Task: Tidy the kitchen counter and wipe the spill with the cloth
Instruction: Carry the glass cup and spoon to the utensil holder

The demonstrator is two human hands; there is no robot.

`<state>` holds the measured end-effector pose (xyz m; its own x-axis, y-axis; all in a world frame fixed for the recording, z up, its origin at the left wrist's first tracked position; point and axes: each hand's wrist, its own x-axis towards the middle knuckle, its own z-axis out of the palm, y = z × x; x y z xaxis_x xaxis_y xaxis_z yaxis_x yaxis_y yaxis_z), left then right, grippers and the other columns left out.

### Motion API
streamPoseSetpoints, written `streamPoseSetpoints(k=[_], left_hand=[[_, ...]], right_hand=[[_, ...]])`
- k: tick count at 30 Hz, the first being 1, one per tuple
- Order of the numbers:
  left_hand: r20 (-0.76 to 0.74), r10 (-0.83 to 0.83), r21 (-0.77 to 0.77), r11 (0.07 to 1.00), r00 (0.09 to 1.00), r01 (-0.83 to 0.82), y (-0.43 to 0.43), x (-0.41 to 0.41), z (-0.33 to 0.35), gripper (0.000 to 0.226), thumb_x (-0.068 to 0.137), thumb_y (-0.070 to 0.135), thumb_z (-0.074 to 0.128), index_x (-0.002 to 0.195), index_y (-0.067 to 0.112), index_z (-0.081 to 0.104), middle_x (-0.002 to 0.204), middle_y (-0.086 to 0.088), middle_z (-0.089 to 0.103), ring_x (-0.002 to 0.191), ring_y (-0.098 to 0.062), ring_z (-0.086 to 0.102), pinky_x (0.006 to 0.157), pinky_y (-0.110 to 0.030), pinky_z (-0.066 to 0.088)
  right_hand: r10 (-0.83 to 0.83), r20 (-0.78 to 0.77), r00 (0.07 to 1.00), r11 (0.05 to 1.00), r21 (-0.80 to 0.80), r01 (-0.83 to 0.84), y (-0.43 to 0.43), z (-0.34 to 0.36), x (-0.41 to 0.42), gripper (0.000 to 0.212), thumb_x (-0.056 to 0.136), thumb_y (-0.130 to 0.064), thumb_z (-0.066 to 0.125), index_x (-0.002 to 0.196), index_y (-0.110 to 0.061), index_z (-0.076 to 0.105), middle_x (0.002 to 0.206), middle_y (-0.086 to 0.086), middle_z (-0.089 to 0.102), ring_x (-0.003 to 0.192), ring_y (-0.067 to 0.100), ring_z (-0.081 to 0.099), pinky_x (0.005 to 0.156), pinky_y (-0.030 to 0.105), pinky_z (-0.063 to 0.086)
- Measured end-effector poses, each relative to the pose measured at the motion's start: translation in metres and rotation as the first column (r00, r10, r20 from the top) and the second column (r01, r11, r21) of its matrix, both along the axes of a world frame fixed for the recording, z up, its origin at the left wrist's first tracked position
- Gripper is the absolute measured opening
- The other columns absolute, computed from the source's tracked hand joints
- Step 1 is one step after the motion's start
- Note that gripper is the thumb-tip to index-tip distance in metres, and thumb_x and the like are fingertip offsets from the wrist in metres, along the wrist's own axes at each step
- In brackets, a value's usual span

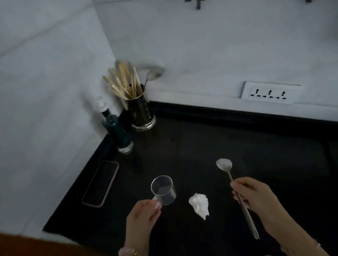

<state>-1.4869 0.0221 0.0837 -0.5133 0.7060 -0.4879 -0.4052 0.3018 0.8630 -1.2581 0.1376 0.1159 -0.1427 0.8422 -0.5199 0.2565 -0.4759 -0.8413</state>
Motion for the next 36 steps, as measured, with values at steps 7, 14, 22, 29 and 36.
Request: streamPoseSetpoints(k=[7,14,22,29,36], left_hand=[[-0.031,-0.322,0.001,0.947,0.946,0.323,0.091,-0.049,0.003,0.022,0.083,0.016,0.062,0.099,0.001,0.063,0.106,-0.013,0.067,0.103,-0.019,0.064,0.087,-0.026,0.049],[-0.029,-0.400,-0.027,0.917,0.916,0.399,0.176,-0.070,-0.007,0.020,0.082,0.012,0.062,0.099,0.002,0.062,0.109,-0.014,0.064,0.103,-0.020,0.061,0.088,-0.028,0.049],[0.036,-0.330,-0.065,0.941,0.943,0.332,0.256,-0.071,-0.032,0.020,0.084,0.012,0.062,0.100,0.001,0.061,0.112,-0.016,0.062,0.108,-0.022,0.059,0.091,-0.028,0.047],[0.010,-0.320,-0.074,0.944,0.947,0.320,0.281,-0.069,-0.040,0.022,0.085,0.010,0.060,0.104,-0.001,0.059,0.114,-0.018,0.061,0.109,-0.024,0.059,0.091,-0.029,0.047],[0.000,-0.329,-0.060,0.943,0.944,0.328,0.274,-0.075,-0.044,0.017,0.084,0.009,0.060,0.099,0.001,0.060,0.111,-0.017,0.062,0.107,-0.023,0.059,0.090,-0.029,0.046]], right_hand=[[-0.271,0.088,0.959,0.963,0.011,0.271,0.003,0.001,-0.030,0.011,0.088,-0.016,0.058,0.096,-0.015,0.066,0.091,0.007,0.067,0.085,0.018,0.065,0.070,0.025,0.049],[-0.425,0.111,0.899,0.905,0.017,0.426,0.015,0.005,-0.055,0.012,0.088,-0.016,0.057,0.097,-0.015,0.064,0.092,0.008,0.066,0.085,0.019,0.064,0.069,0.026,0.049],[-0.445,0.102,0.889,0.892,-0.031,0.450,0.042,0.002,-0.067,0.012,0.088,-0.017,0.058,0.097,-0.013,0.065,0.092,0.010,0.067,0.084,0.020,0.064,0.071,0.028,0.050],[-0.486,0.110,0.867,0.869,-0.044,0.493,0.050,-0.003,-0.065,0.010,0.088,-0.016,0.058,0.094,-0.013,0.065,0.091,0.010,0.066,0.083,0.020,0.063,0.068,0.025,0.048],[-0.455,0.119,0.883,0.882,-0.076,0.465,0.067,-0.007,-0.071,0.013,0.089,-0.016,0.057,0.099,-0.013,0.064,0.095,0.011,0.066,0.085,0.021,0.063,0.075,0.030,0.051]])
